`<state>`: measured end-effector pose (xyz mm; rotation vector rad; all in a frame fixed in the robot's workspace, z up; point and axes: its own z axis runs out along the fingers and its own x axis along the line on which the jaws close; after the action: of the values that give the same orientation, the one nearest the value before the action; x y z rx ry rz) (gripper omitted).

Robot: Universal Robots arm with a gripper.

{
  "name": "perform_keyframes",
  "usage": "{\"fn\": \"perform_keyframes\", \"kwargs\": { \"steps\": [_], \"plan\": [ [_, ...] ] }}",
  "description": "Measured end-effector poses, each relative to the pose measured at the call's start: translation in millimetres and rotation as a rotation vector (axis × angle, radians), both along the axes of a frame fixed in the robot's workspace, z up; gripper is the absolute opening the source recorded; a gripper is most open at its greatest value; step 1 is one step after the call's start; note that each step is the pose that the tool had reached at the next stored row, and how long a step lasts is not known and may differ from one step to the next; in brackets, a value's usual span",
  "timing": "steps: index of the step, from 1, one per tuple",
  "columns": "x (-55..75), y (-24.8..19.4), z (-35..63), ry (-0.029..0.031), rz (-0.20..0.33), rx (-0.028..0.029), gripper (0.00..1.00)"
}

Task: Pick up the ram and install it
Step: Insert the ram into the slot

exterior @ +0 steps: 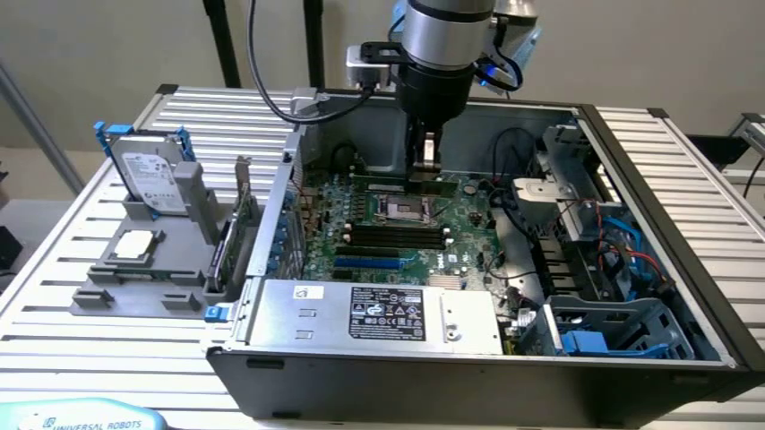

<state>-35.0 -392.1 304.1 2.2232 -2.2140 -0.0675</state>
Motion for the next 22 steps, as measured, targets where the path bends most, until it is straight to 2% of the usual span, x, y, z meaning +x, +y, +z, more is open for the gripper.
{"fn": "perform_keyframes", "kwargs": {
  "steps": [22],
  "plan": [
    [2.8,-0.1,-40.2,-0.0001,0.01,-0.009,0.14]
  ]
}}
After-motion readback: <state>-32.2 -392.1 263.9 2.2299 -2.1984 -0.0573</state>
